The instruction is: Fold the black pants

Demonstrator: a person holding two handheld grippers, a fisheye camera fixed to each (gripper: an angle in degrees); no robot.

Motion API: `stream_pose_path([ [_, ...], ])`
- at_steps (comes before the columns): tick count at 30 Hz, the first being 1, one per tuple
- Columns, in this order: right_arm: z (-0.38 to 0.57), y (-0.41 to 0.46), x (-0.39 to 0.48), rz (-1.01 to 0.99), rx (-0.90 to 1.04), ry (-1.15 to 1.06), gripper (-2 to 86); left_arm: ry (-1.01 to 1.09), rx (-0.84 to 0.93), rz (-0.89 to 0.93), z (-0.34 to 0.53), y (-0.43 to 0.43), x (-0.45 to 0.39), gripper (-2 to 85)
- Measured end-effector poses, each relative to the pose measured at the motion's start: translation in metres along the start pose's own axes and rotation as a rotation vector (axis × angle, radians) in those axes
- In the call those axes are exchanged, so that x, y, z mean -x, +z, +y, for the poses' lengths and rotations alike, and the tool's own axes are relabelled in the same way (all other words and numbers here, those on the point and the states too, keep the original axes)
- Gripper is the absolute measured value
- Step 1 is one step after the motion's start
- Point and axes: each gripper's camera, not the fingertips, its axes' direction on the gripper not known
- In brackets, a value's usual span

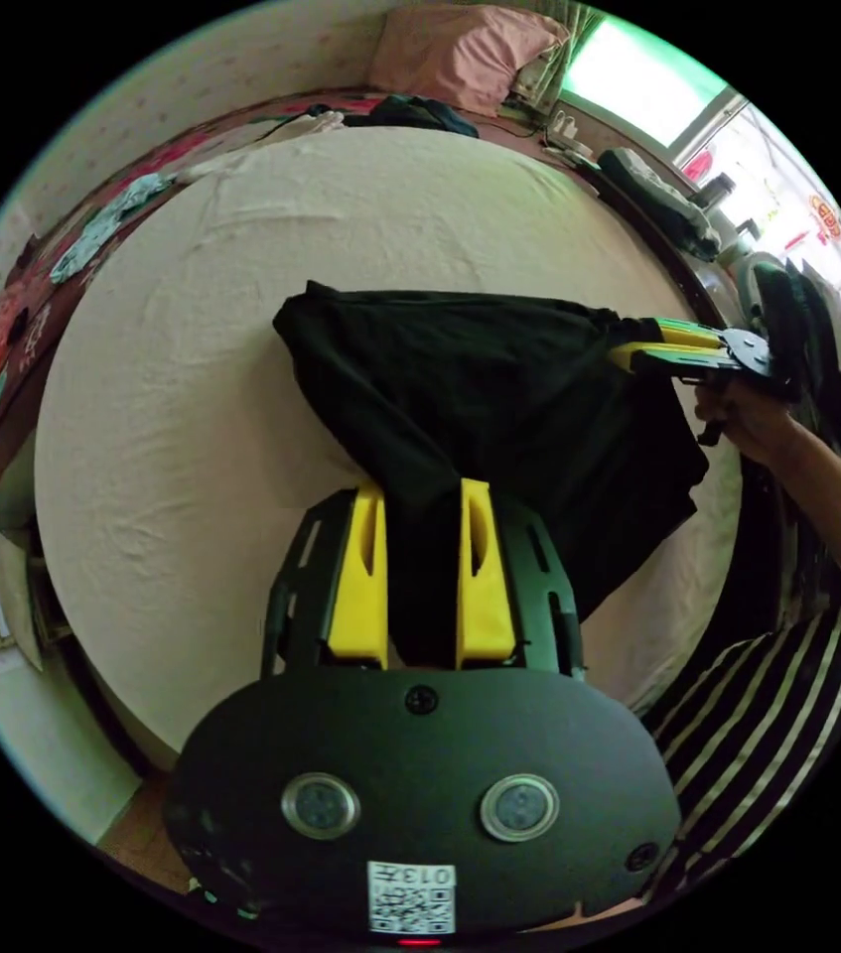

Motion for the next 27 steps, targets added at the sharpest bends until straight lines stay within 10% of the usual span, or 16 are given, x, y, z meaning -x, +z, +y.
stream_pose_path([
  [16,0.014,-0.145,0.138,0.565,-0.142,-0.078,7.4,0.244,-0.402,0.017,0.026,-0.160,-0.078,4.7],
  [27,-0.056,-0.357,0.037,0.731,-0.154,-0.182,7.6,0.367,-0.667,0.138,-0.121,-0.255,-0.191,4.9],
])
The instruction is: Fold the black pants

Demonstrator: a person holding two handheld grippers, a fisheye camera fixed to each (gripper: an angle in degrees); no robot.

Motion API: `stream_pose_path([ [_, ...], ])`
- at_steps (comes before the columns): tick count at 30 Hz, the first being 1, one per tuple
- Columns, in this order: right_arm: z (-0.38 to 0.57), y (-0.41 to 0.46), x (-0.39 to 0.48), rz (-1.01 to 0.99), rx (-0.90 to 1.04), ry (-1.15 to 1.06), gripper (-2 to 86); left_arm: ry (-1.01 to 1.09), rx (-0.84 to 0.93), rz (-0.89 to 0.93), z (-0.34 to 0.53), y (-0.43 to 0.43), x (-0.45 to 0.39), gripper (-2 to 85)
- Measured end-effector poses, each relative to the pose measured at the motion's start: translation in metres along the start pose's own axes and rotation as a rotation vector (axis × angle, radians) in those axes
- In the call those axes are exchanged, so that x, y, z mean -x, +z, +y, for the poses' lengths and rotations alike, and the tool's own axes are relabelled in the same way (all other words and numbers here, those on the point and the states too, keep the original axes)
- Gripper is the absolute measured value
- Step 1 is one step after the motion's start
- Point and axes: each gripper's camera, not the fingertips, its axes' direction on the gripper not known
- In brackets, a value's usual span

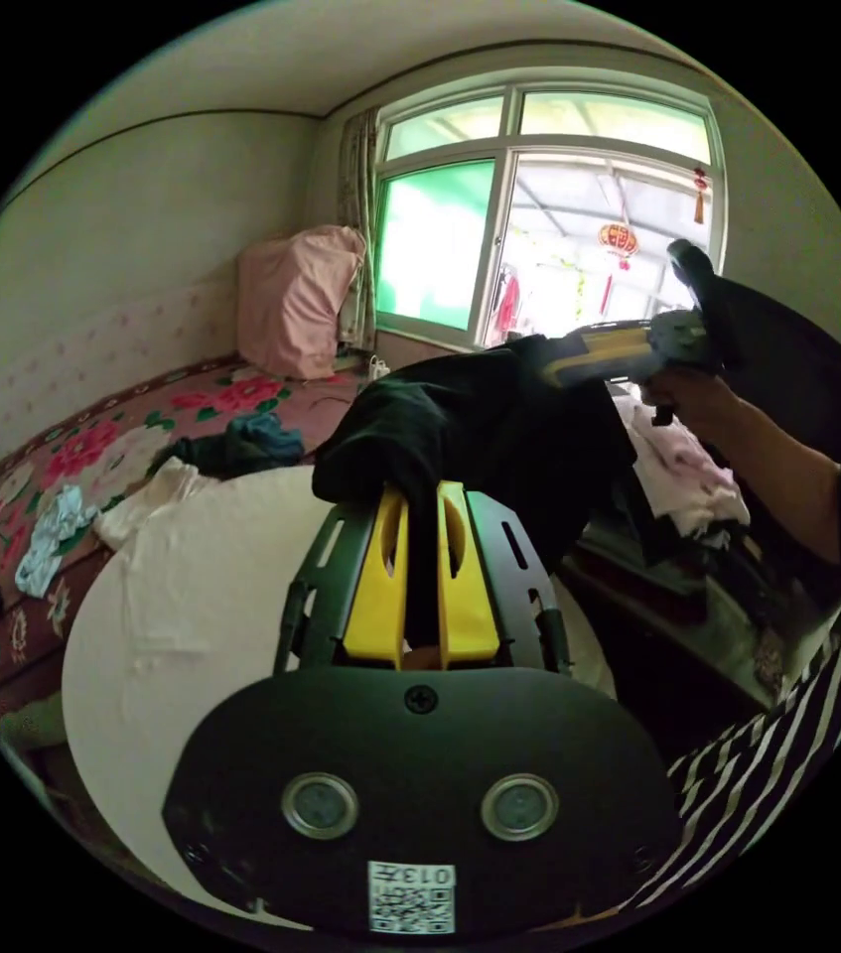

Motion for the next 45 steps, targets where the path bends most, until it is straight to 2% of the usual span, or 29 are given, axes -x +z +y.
stream_pose_path([
  [4,-0.019,0.022,-0.128,-0.047,0.071,-0.034,7.7,-0.004,-0.023,0.036,-0.097,0.066,-0.029,5.0],
  [9,-0.023,0.083,-0.242,0.025,0.149,-0.040,7.6,0.023,-0.027,0.044,-0.196,0.160,-0.060,4.9],
  [13,-0.017,0.160,-0.321,-0.030,0.237,0.018,7.8,-0.005,0.095,0.068,-0.248,0.254,-0.069,4.7],
  [16,-0.010,0.223,-0.361,-0.122,0.311,0.064,8.0,-0.101,0.207,0.114,-0.266,0.318,-0.057,4.4],
  [18,-0.005,0.257,-0.374,-0.149,0.331,0.065,8.1,-0.124,0.236,0.100,-0.274,0.345,-0.051,4.3],
  [23,0.005,0.324,-0.377,-0.111,0.304,0.048,9.2,-0.001,0.293,-0.043,-0.298,0.394,-0.053,4.4],
  [27,0.015,0.371,-0.369,-0.134,0.425,0.033,11.4,-0.038,0.406,-0.017,-0.299,0.427,-0.049,5.3],
  [32,0.002,0.328,-0.408,-0.148,0.349,0.055,8.6,-0.159,0.268,0.077,-0.315,0.388,-0.019,9.2],
  [34,0.004,0.285,-0.417,-0.131,0.204,0.031,5.6,-0.278,0.206,0.111,-0.322,0.377,0.004,9.7],
  [36,0.010,0.266,-0.404,-0.166,0.141,-0.046,4.0,-0.386,0.181,0.198,-0.334,0.380,0.022,10.2],
  [38,0.017,0.262,-0.383,-0.219,0.152,-0.120,2.8,-0.464,0.220,0.269,-0.351,0.402,0.029,11.6],
  [42,0.032,0.276,-0.337,-0.237,0.220,-0.216,0.9,-0.490,0.319,0.257,-0.369,0.435,0.018,12.2],
  [45,0.044,0.292,-0.313,-0.221,0.308,-0.280,0.5,-0.502,0.372,0.267,-0.384,0.451,0.011,4.6],
])
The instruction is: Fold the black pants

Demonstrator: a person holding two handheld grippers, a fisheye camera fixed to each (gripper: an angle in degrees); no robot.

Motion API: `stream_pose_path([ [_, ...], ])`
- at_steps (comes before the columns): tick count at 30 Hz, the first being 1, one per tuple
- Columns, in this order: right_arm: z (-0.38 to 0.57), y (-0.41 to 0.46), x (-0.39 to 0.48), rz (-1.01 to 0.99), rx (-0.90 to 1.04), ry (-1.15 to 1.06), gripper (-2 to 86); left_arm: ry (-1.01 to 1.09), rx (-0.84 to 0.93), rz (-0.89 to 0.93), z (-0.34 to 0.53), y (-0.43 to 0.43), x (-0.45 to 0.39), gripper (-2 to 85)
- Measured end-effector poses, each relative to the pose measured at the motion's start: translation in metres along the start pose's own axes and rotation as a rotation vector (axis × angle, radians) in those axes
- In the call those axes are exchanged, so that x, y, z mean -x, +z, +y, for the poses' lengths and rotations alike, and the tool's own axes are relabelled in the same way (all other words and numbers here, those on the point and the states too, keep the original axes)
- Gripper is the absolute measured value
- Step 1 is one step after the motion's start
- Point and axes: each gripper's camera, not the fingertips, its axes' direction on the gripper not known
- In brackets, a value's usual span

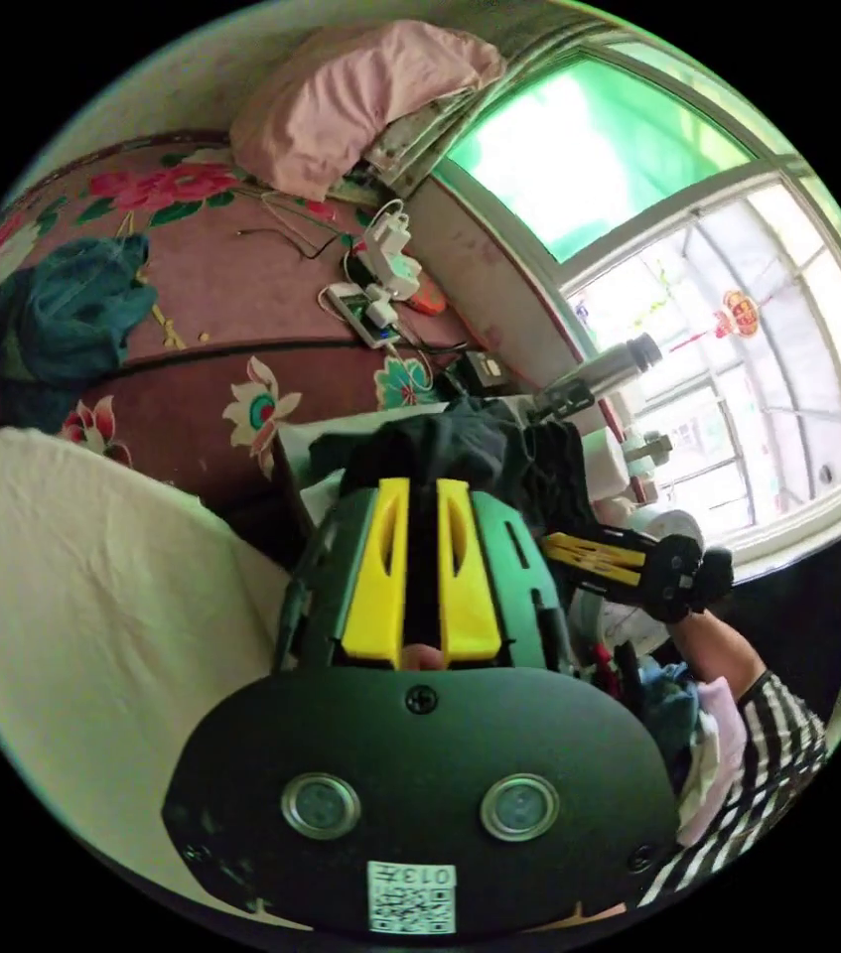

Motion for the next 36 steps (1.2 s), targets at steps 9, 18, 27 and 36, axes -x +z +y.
stream_pose_path([
  [9,-0.001,-0.008,0.043,0.283,0.053,-0.125,-0.2,0.241,-0.112,-0.325,0.003,-0.012,-0.061,2.7],
  [18,0.036,-0.094,-0.019,0.156,-0.153,0.118,-0.2,0.649,-0.207,-0.552,0.073,-0.004,-0.179,1.0],
  [27,0.061,-0.044,0.029,0.053,-0.017,0.031,0.0,0.689,0.083,-0.586,0.086,0.074,-0.207,-0.3],
  [36,0.079,-0.141,0.032,0.188,0.025,0.063,-0.2,0.551,-0.057,-0.507,0.091,0.004,-0.225,-0.3],
])
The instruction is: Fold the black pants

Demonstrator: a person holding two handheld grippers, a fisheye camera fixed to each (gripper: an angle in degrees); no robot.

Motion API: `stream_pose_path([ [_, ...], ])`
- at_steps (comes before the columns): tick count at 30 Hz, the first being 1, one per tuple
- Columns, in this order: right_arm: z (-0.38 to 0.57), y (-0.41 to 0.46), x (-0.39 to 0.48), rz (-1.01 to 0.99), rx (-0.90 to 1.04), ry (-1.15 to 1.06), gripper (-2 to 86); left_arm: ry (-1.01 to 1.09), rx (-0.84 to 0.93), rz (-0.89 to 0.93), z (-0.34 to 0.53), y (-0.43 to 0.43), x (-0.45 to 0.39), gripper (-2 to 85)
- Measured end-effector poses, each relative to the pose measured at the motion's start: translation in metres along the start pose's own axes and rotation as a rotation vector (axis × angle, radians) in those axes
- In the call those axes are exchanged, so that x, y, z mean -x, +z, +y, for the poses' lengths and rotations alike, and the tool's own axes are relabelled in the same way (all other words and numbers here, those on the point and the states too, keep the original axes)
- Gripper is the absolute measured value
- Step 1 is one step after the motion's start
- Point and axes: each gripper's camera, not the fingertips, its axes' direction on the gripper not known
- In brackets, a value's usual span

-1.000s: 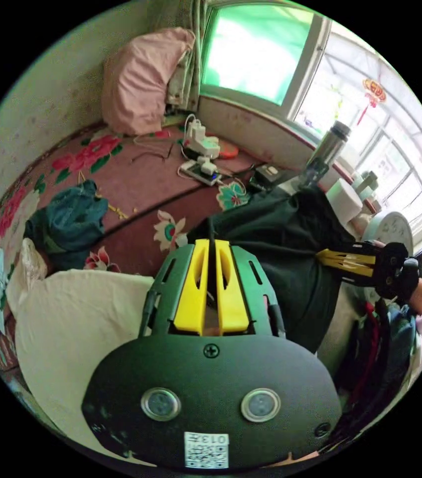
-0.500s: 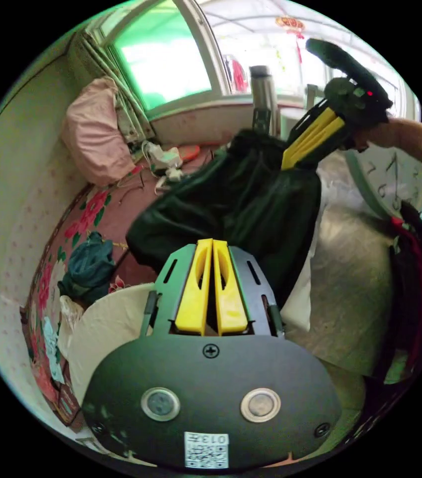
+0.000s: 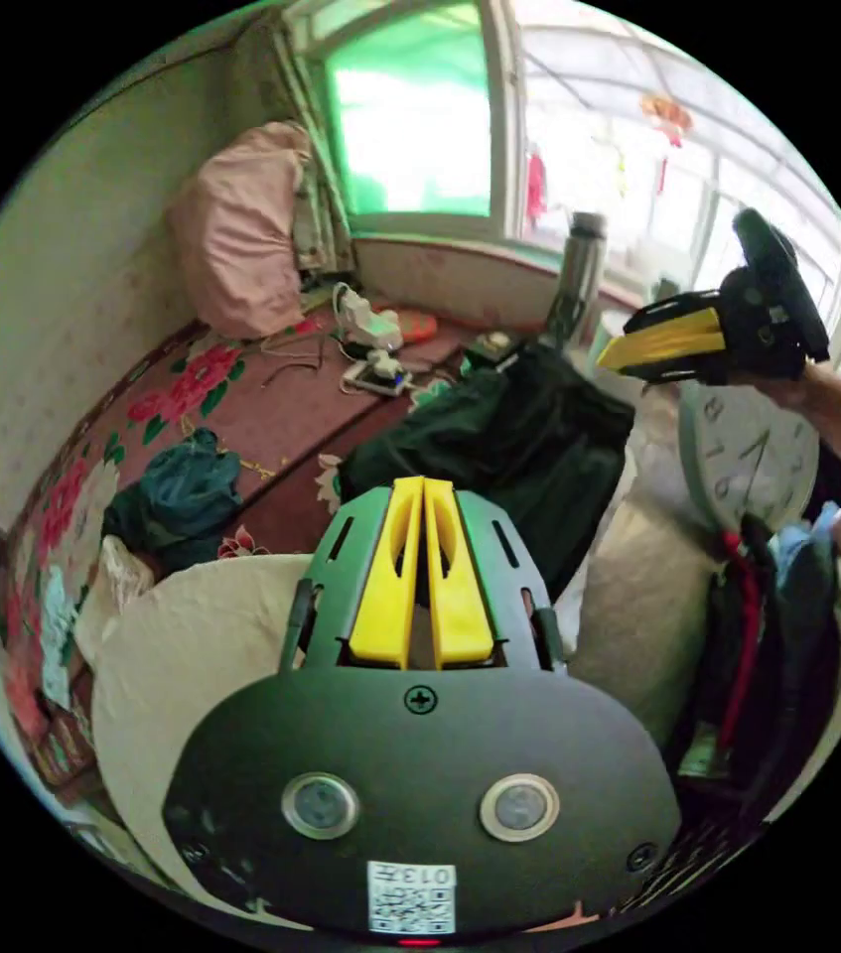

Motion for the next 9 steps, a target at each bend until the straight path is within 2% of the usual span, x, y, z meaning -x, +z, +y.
stream_pose_path([
  [2,0.018,-0.049,-0.016,0.050,-0.090,0.125,-0.3,-0.079,-0.097,0.043,0.027,-0.038,0.012,-0.3],
  [5,0.058,-0.134,-0.020,0.057,-0.218,0.243,-0.2,-0.078,-0.145,0.097,0.071,-0.078,0.004,-0.2],
  [9,0.137,-0.257,0.030,0.121,-0.398,0.350,-0.1,-0.068,-0.191,0.234,0.137,-0.116,-0.022,-0.1],
])
